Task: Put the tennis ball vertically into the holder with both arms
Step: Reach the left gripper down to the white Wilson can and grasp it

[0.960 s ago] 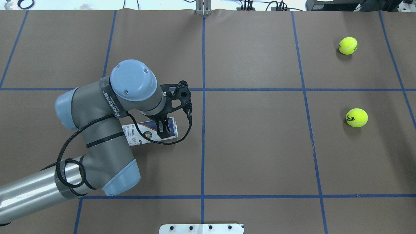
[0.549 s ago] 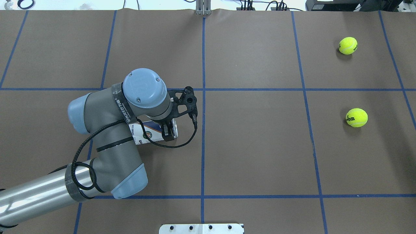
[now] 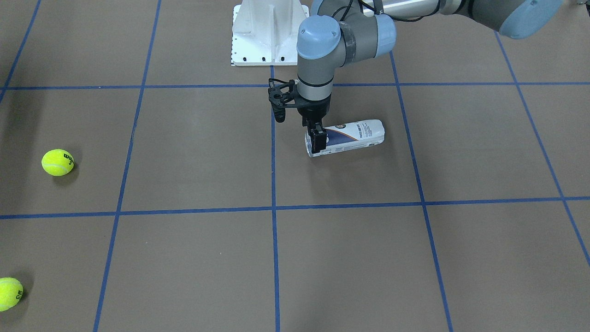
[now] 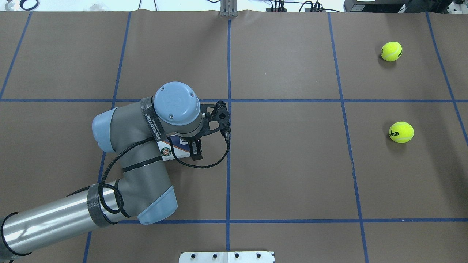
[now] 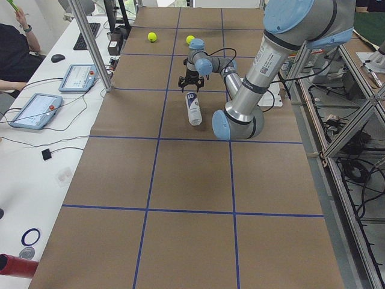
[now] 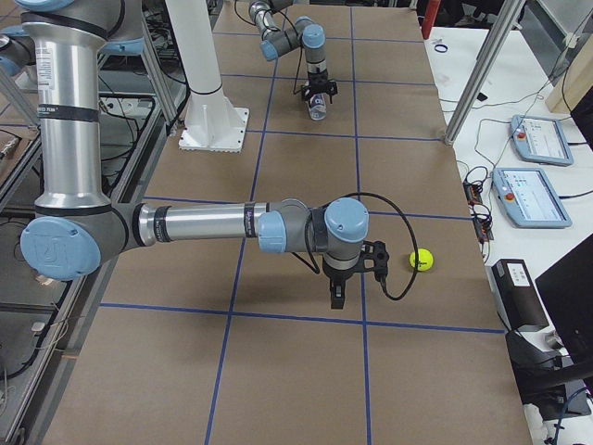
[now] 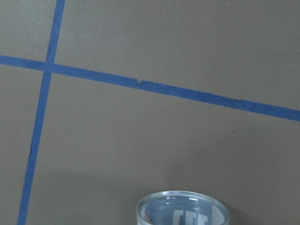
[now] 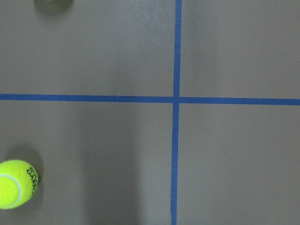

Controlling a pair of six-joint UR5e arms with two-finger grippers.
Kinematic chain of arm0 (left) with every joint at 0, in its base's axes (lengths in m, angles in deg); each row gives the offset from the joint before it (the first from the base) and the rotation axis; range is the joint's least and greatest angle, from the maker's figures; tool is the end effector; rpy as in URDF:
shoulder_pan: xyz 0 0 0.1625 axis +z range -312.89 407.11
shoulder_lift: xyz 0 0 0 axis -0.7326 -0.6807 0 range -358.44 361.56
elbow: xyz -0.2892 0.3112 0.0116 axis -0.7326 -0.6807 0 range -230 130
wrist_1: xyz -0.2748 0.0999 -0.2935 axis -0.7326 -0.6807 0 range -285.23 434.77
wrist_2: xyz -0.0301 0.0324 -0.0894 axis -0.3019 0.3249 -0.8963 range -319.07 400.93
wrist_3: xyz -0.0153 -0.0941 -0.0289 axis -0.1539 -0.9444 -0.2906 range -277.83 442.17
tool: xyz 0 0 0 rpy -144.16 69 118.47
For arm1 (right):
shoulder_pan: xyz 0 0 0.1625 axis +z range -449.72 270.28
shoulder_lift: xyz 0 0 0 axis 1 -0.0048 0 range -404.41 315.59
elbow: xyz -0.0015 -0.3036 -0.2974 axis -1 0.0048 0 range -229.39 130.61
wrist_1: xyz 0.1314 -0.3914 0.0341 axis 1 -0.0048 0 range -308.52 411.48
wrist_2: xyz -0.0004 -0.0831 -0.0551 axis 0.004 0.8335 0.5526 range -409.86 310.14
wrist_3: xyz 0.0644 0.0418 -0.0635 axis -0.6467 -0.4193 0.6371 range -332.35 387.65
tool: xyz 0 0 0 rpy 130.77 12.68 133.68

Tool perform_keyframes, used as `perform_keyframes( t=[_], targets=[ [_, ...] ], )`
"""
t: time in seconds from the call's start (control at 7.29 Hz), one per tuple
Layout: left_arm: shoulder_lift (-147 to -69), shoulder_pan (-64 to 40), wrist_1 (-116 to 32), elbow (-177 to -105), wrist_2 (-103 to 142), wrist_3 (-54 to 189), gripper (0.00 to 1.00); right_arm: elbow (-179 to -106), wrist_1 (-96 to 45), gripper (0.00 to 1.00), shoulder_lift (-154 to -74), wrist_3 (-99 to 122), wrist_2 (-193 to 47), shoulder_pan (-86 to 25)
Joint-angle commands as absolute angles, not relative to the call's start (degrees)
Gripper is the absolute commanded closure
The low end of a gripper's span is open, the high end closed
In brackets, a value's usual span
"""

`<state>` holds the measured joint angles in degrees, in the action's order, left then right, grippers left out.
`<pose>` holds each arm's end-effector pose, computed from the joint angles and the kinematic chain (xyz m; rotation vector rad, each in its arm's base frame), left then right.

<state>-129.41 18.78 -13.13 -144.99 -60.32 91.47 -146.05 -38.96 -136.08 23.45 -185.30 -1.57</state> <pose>0.5542 -0.4281 0.2028 0.6461 0.5407 1.2455 0.0467 -0.4851 0.6150 0.0333 -0.7955 0.0074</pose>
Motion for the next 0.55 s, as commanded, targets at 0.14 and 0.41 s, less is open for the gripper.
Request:
perform_keyframes(
  t=[0.14,0.41],
  targets=[
    [-129.5,19.5,-13.2,-143.5,-60.2,91.3,0.01,-146.0,-39.0,0.01,-136.3,23.5,-185.3,-1.6],
    [-129.6,19.5,-17.1,-140.5,-60.2,91.3,0.01,-146.1,-39.0,0.01,-136.3,23.4,-185.3,-1.6]
  ],
)
